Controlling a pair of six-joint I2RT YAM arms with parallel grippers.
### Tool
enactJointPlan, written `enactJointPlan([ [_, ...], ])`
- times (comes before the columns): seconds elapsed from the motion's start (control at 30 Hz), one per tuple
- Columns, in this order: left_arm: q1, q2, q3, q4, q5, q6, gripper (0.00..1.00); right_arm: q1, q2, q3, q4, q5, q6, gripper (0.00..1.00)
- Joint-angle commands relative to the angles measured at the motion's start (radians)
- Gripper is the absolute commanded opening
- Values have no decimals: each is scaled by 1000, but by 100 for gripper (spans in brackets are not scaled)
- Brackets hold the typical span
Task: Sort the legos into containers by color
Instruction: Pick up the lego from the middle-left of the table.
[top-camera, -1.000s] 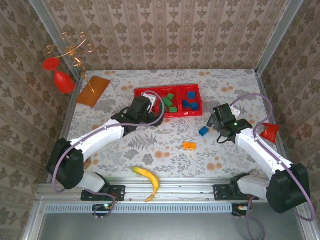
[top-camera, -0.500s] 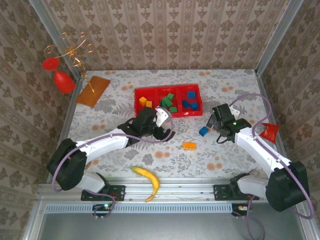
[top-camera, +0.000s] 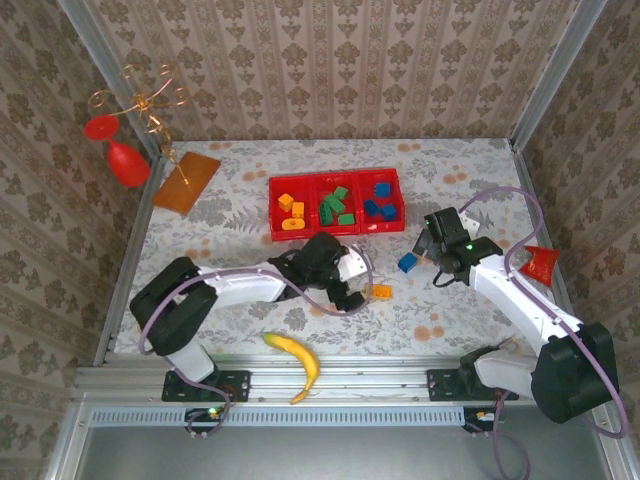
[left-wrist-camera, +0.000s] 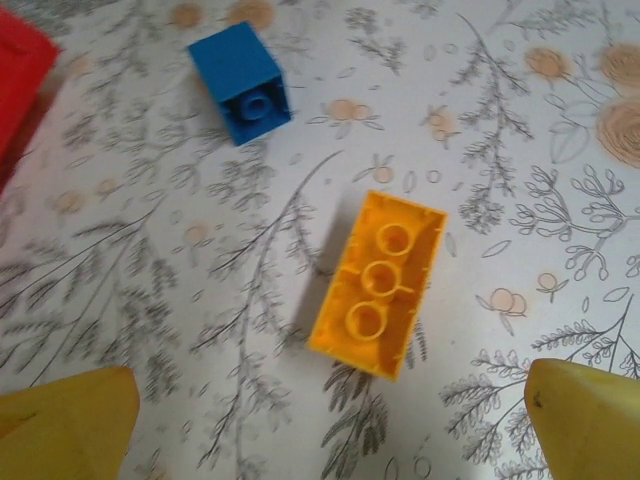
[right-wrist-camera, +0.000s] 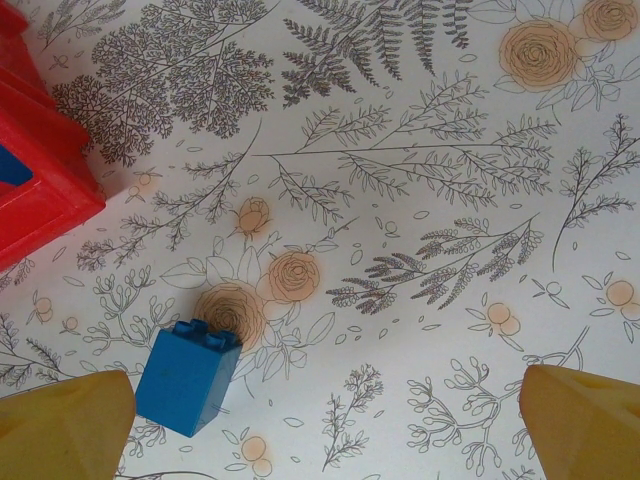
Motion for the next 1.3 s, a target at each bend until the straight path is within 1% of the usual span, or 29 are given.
enactJointPlan([
  [0.0,-23,35,31,72,49,127,100,-5,-2,22,-28,2,14,100],
  [0.3,-26,143,136,-4,101,168,99,-7,-9,22,-29,4,13,100],
  [0.5,-26,198,202,-91,118,207,96,-10,-7,19,-29,6,15,100],
  [0.8,-21,259,262,-150,144,195,86,-12,-6,21,-31,3,17,100],
  [1.03,2,280,279,-176,163,166,76,-13,-8,23,-34,3,17,100],
  [1.27,12,299,290,-211,133,174,71,-14,-4,28,-34,2,17,100],
])
